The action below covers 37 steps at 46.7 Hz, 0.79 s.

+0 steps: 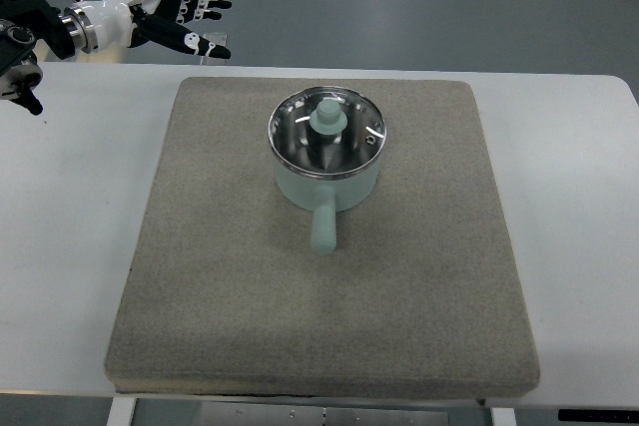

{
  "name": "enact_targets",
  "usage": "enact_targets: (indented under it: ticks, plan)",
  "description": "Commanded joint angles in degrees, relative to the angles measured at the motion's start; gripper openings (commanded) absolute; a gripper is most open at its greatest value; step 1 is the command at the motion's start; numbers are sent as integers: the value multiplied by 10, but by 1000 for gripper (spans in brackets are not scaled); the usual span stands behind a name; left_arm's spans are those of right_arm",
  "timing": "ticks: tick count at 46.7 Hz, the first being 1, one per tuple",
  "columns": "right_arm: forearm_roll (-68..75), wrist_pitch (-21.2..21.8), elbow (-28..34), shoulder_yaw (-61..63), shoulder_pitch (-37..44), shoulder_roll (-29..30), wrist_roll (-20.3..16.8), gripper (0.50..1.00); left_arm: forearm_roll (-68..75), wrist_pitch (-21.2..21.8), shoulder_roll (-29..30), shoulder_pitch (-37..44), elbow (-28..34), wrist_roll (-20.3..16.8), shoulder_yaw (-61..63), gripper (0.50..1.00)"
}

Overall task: Place lid left of pot with left hand
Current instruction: 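Move the left hand over the pad toward the glass pot lid, then lower the left hand onto the lid's mint-green knob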

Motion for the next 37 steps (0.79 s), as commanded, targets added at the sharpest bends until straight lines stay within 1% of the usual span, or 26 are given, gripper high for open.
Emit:
enact_targets:
  ticks: [1, 12, 19, 25, 30, 37]
  plan:
    - [0, 0, 0, 0, 0, 0, 0, 921, 5, 1, 10, -11, -20, -10, 23, 996]
    - [0, 0, 0, 0, 0, 0, 0, 921, 68, 2, 12, -45, -42, -11, 62, 996]
    - [0, 0, 0, 0, 0, 0, 0, 923, 92, 3, 14, -54, -97, -11, 84, 996]
    - [0, 0, 0, 0, 0, 0, 1, 921, 146, 4, 28, -59, -135, -11, 84, 996]
    - [0, 0, 0, 0, 0, 0, 1, 921, 198, 18, 31, -64, -179, -11, 85, 996]
    - [0, 0, 0, 0, 0, 0, 0, 921, 272, 49, 30, -70, -207, -11, 85, 996]
